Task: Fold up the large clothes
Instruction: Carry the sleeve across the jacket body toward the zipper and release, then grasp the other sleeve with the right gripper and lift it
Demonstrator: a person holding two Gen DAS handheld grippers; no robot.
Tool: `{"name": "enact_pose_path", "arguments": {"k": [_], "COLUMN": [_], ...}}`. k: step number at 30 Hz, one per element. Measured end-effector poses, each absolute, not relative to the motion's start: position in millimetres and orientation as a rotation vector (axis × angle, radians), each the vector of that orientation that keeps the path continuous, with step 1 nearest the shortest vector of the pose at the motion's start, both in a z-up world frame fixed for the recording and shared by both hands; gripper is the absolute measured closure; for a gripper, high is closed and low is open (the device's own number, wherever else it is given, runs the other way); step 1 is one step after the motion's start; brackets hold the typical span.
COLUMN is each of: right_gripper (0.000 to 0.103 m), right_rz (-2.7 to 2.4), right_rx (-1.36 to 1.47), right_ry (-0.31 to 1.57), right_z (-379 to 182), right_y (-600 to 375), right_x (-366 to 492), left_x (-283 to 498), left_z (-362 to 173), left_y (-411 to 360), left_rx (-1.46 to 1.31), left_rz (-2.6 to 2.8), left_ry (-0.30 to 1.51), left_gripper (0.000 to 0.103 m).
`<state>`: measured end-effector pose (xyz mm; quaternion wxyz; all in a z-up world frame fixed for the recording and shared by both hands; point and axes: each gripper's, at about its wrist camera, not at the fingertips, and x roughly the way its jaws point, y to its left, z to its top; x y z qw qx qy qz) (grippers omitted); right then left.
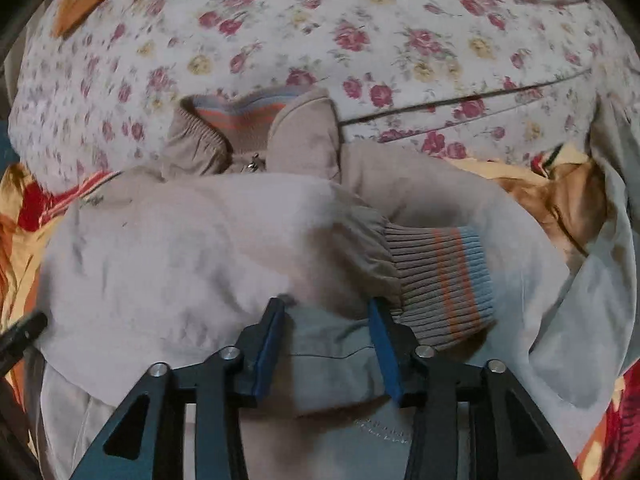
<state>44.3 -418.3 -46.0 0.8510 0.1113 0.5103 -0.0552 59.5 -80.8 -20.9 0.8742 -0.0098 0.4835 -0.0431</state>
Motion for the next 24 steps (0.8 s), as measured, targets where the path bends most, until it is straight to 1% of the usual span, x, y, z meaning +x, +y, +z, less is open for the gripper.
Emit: {"name": "enact_pose_path", "arguments": {"k": [1, 3, 7, 9, 10, 11, 16, 20, 24], "right_gripper": [0.050, 0.050, 0.049, 0.040, 0.031, 0.029, 0.028, 0.028, 0.028], "right_rz": [-0.101, -0.093, -0.047, -0.024, -0.021, -0.023, -0.085, -0.102, -0.102], "right_rx": [0.253, 0.284, 0.356, 0.361, 0.355, 0.344, 0.308, 0.378, 0.412], "right_ry": [1.088, 1.099, 0.996, 0.979, 0.982, 0.984, 0.984, 0.954, 0.983], "right_z": [-45.5, -38.4, -4.6, 5.3, 7.3, 8.3, 6.9, 2.9, -10.8], "right_y": [-420.6, -424.4, -428.5, -427.4, -428.5, -429.5, -445.1, -458.1, -460.8], "right_x": [44.6, 40.3, 1.4, -17.9, -28.0, -36.3, -64.1, -71.0, -67.6], "left_x": [57.5, 51.4, 40.1, 36.4, 35.2, 34.2, 28.7, 25.2, 25.3], "left_z": [-16.9, -7.8, 7.8, 11.5, 11.7, 11.4, 8.2, 7.1, 5.7], "left_y": [-81.3, -82.1, -85.7, -88.4, -90.1, -91.5, -97.5, -102.8, -106.9], "left_rx": [-0.019, -0.015, -0.012, -0.004, -0.001, 0.002, 0.035, 0.061, 0.076], "left_rz": [-0.089, -0.096, -0.136, -0.147, -0.153, -0.157, -0.162, -0.164, -0.166], "left_ry": [0.993, 0.957, 0.905, 0.894, 0.894, 0.895, 0.893, 0.886, 0.886], "left_gripper": [0.034, 0.034, 0.034, 0.034, 0.034, 0.034, 0.034, 0.034, 0.034]}}
